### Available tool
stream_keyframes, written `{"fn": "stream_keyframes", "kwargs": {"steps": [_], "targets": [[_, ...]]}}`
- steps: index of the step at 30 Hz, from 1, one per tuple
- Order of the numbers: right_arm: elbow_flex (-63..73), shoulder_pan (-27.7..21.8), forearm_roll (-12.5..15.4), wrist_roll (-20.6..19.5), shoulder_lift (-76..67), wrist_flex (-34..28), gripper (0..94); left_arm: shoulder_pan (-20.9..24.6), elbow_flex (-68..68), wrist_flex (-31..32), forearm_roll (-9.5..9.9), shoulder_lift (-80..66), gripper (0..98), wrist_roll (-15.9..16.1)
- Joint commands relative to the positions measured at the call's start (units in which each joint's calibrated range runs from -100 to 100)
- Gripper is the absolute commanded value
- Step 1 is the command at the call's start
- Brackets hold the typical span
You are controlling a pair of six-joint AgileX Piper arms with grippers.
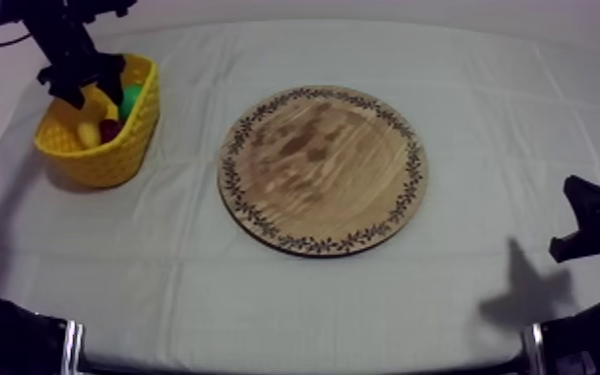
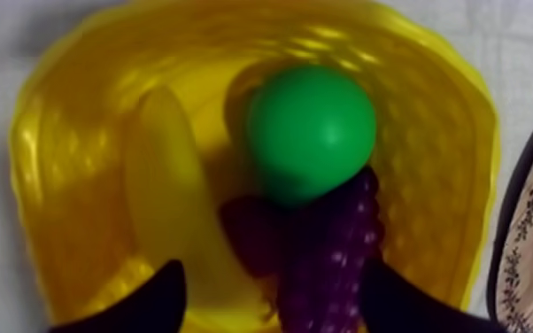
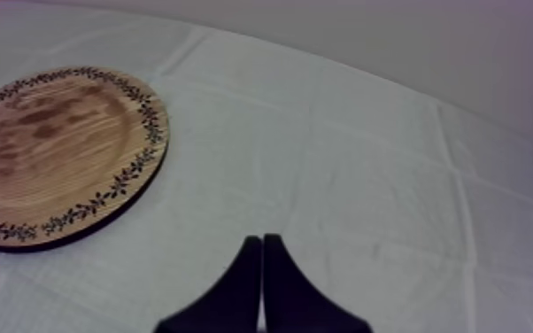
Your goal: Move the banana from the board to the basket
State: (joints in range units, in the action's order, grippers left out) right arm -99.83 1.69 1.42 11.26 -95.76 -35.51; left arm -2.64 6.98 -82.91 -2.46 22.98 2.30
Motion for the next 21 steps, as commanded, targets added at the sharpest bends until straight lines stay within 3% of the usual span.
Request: {"fn": "stream_keyframes", "kwargs": {"steps": [1, 5, 11, 21], "targets": [[-0.05, 0.0, 0.02, 0.0, 0.0, 0.02, 0.2, -0.16, -0.16, -0.35, 0.14, -1.11, 85.2, 0.09], [-0.05, 0.0, 0.02, 0.0, 0.0, 0.02, 0.2, -0.61, 0.67, -0.57, 0.63, -5.11, 89.1, -0.07], [-0.05, 0.0, 0.02, 0.0, 0.0, 0.02, 0.2, -0.93, 5.24, 2.15, 0.23, -14.95, 82.4, 0.08], [-0.05, 0.0, 0.02, 0.0, 0.0, 0.02, 0.2, -1.9, 26.36, 16.65, -1.33, -39.76, 67.4, 0.66]]}}
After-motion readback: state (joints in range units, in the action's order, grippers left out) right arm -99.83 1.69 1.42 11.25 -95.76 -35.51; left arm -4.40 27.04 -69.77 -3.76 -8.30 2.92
